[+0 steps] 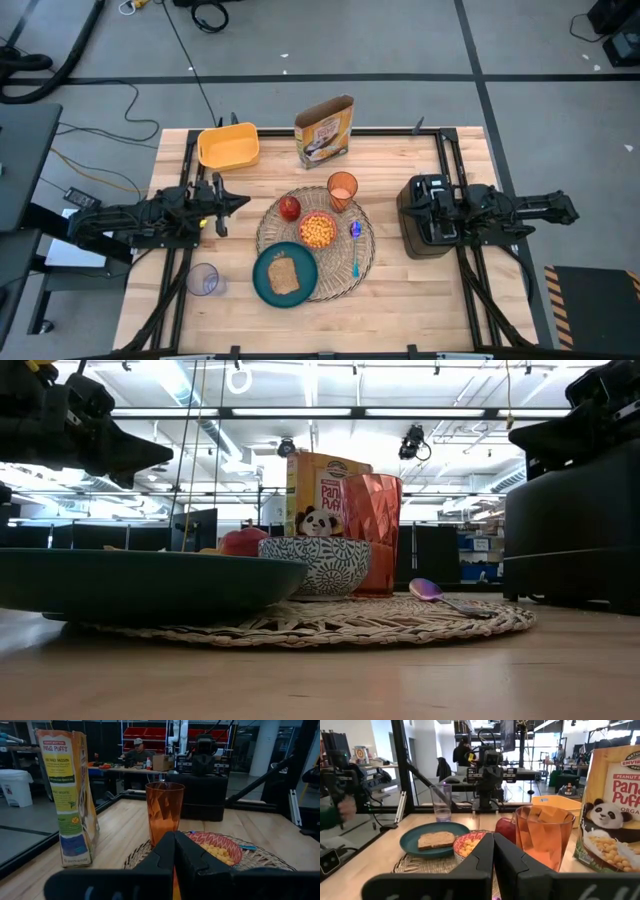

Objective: Arrange a breakfast setting
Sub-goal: Return to Home Position

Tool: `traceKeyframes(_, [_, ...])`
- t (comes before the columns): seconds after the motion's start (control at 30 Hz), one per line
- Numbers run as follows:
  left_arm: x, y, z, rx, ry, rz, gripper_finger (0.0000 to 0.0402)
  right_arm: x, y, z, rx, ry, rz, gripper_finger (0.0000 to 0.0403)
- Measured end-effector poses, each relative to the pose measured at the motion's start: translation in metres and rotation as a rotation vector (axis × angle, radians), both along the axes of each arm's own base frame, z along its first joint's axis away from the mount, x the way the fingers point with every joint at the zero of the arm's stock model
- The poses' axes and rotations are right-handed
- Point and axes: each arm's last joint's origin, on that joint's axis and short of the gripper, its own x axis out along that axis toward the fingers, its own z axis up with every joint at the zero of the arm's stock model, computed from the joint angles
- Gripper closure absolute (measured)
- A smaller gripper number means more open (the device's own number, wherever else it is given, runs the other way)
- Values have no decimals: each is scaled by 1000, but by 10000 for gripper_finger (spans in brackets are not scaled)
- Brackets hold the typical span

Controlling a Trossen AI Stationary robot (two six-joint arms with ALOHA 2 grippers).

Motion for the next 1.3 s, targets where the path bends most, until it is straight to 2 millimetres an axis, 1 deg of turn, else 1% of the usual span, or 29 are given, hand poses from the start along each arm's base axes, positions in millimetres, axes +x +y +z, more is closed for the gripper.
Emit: traceKeyframes(1.3, [0,0,1,2,-9,-1,395,0,0,1,-6,-14,-2,386])
